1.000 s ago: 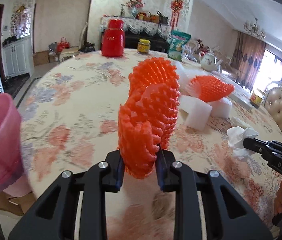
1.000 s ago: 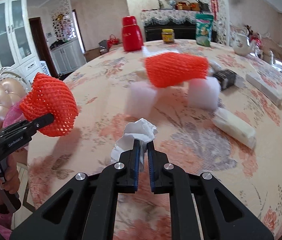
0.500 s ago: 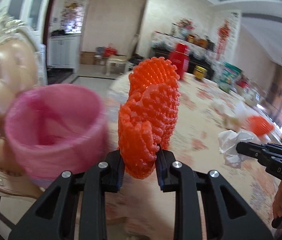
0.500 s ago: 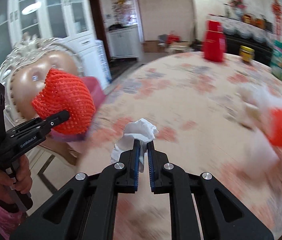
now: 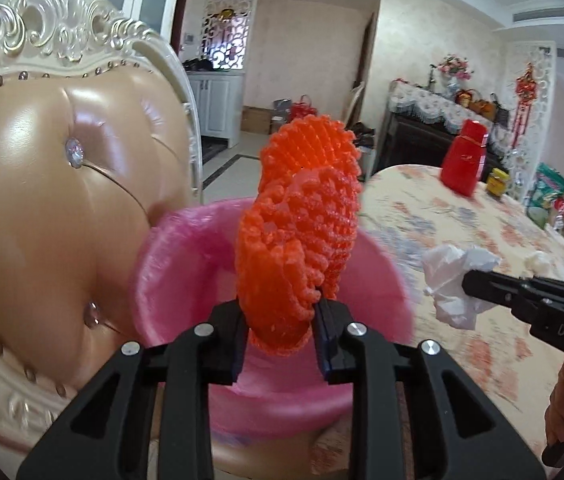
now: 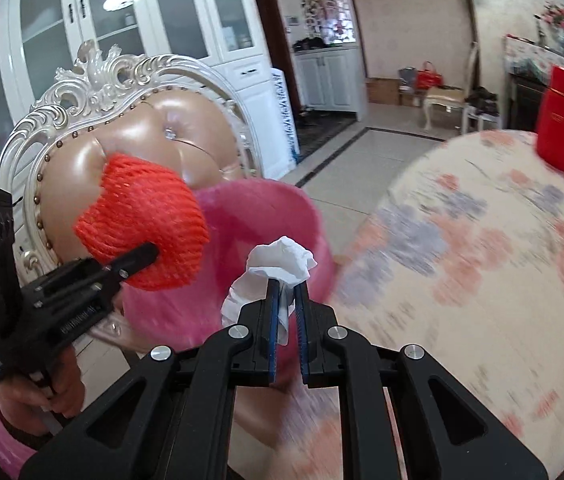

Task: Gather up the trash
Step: 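Carry both items to the pink bin and open both tools to drop them, then grasp the white foam block with the left tool while the right tool grasps the tissue pack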

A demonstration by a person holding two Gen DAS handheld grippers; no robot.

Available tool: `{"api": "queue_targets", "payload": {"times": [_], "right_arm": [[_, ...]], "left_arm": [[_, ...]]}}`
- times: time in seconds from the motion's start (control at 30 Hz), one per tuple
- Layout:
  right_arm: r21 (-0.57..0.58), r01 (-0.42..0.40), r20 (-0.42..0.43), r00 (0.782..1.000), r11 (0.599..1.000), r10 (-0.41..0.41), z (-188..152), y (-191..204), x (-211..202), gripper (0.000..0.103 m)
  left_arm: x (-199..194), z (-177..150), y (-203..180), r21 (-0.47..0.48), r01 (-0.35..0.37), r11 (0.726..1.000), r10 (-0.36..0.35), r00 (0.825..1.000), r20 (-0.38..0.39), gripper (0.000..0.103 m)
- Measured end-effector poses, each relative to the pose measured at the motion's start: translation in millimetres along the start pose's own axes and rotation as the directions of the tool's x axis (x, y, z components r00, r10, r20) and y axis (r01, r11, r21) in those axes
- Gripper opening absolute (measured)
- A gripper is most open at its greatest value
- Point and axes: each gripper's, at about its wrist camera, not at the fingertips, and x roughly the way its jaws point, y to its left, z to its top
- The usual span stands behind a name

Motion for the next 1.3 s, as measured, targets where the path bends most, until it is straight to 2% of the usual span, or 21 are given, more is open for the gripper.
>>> {"api": "queue_targets", "payload": {"times": [0.13, 0.17, 0.23, 0.27, 0.3, 0.47, 0.57, 0.7, 0.9, 0.97, 1.03, 1.1, 1.2, 1.3], "right_arm": [[-0.009, -0.042, -0.005, 0.999, 0.999, 0.042, 11, 9, 31, 0.014], [-0.018, -0.04, -0.008, 0.999, 0.999, 0.04, 13, 11, 36, 0.019], [-0.026, -0.044, -0.014, 0.999, 0.999, 0.043, 15, 14, 45, 0.047], [-0.017, -0.045, -0.009, 0.999, 0.999, 0.045, 15, 13, 47, 0.07], [-0.005, -0.054, 0.016, 0.998, 0.999, 0.054, 13, 10, 44, 0.072], [-0.006, -0.046, 0.04, 0.998, 0.999, 0.046, 10, 4, 36, 0.069], [-0.005, -0.025, 0.071, 0.997, 1.0, 0.025, 5, -5, 13, 0.069], [-0.008, 0.038, 0.115, 0.993, 0.999, -0.037, -11, -18, -27, 0.069], [0.044, 0.163, 0.139, 0.976, 0.986, -0.167, -54, -57, -96, 0.072], [0.083, 0.206, 0.145, 0.965, 0.975, -0.217, -72, -73, -119, 0.073], [0.129, 0.271, 0.151, 0.945, 0.954, -0.289, -92, -94, -149, 0.074], [0.174, 0.323, 0.155, 0.924, 0.93, -0.35, -111, -111, -175, 0.075], [0.251, 0.378, 0.144, 0.896, 0.891, -0.42, -139, -138, -212, 0.075], [0.311, 0.449, 0.122, 0.855, 0.838, -0.504, -171, -167, -250, 0.075]], "left_arm": [[17, 2, 12, -0.046, -0.038, 0.998, 0.037, 0.999, -0.022, 0.041], [18, 1, 16, -0.053, -0.048, 0.997, 0.047, 0.999, -0.024, 0.042], [17, -2, 20, -0.051, -0.069, 0.996, 0.068, 0.997, -0.025, 0.053], [15, -4, 21, -0.049, -0.084, 0.995, 0.083, 0.996, -0.019, 0.057], [12, -7, 20, -0.047, -0.09, 0.995, 0.089, 0.996, -0.011, 0.064], [-7, -17, 24, -0.051, -0.121, 0.991, 0.122, 0.992, 0.029, 0.072], [-19, -22, 20, -0.078, -0.118, 0.99, 0.123, 0.991, 0.057, 0.08], [-36, -31, 4, -0.066, -0.121, 0.99, 0.128, 0.986, 0.103, 0.097], [-46, -42, -48, -0.02, 0.007, 1.0, -0.005, 0.993, 0.122, 0.098], [-47, -45, -70, 0.022, 0.053, 0.998, -0.055, 0.991, 0.125, 0.098], [-46, -48, -99, 0.079, 0.105, 0.991, -0.113, 0.987, 0.111, 0.098], [-48, -52, -129, 0.128, 0.159, 0.979, -0.172, 0.98, 0.103, 0.098], [-49, -60, -183, 0.193, 0.281, 0.94, -0.297, 0.953, 0.061, 0.098], [-51, -69, -226, 0.236, 0.369, 0.899, -0.379, 0.926, -0.005, 0.098]]}}
